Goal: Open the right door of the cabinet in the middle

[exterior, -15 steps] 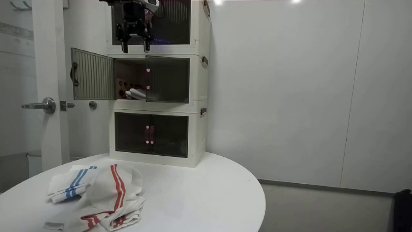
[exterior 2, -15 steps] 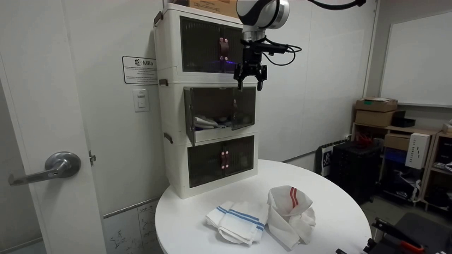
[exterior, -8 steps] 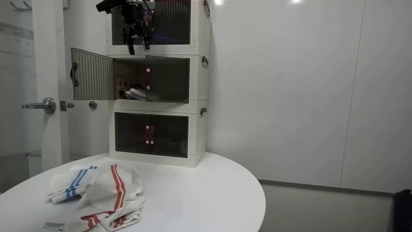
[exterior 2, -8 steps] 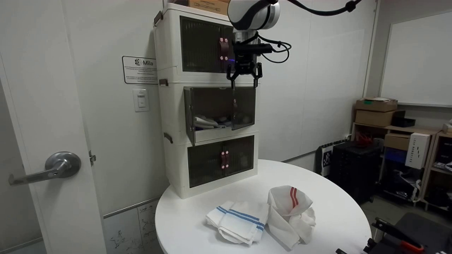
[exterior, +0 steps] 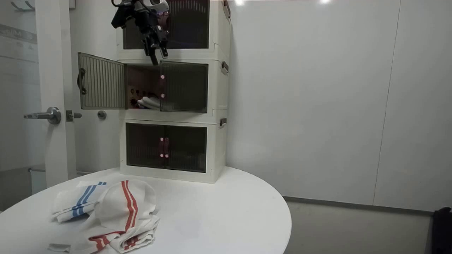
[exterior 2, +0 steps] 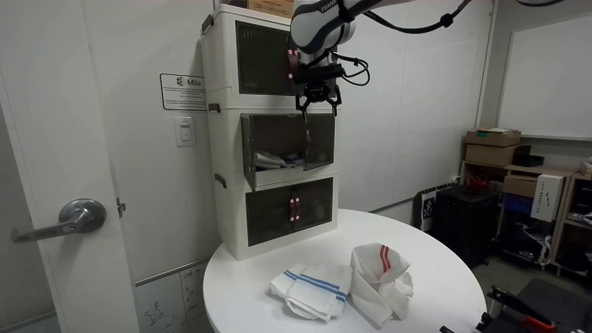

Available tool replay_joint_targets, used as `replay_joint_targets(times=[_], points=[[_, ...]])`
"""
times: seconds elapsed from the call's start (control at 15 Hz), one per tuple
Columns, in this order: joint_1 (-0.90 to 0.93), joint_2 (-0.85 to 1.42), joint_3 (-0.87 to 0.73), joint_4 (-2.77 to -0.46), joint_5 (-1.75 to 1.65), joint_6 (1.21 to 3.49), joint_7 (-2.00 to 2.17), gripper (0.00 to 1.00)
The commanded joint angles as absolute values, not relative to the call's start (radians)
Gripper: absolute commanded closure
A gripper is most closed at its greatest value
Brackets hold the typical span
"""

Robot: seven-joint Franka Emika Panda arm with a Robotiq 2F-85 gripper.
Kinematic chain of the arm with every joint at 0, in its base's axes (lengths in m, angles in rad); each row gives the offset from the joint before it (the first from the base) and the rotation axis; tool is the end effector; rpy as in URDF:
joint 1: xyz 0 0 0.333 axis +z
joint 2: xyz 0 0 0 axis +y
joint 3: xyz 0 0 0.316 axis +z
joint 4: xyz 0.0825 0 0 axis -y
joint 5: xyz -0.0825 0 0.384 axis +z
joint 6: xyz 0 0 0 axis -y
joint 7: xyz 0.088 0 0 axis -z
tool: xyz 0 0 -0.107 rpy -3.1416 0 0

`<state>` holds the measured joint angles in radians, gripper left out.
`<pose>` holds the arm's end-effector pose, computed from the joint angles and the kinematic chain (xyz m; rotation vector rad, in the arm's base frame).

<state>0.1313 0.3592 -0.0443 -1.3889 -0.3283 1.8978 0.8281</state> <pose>0.6835 0.0409 0.5250 2.7273 -0.9254 0.4085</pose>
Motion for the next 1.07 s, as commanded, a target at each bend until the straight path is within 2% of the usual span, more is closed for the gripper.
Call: replay_joint_targets(times=[0.0,0.67,1.0], points=[[0.142,0.404,-0.056,-1.315,-0.323,1.878,0.884,0.00],[0.105,0.435,-0.065,-1.273,-0.250,1.877,0.922,0.00],[0.062,0.385,-0.001,-1.295,-0.017,1.909,0.735,0.00]])
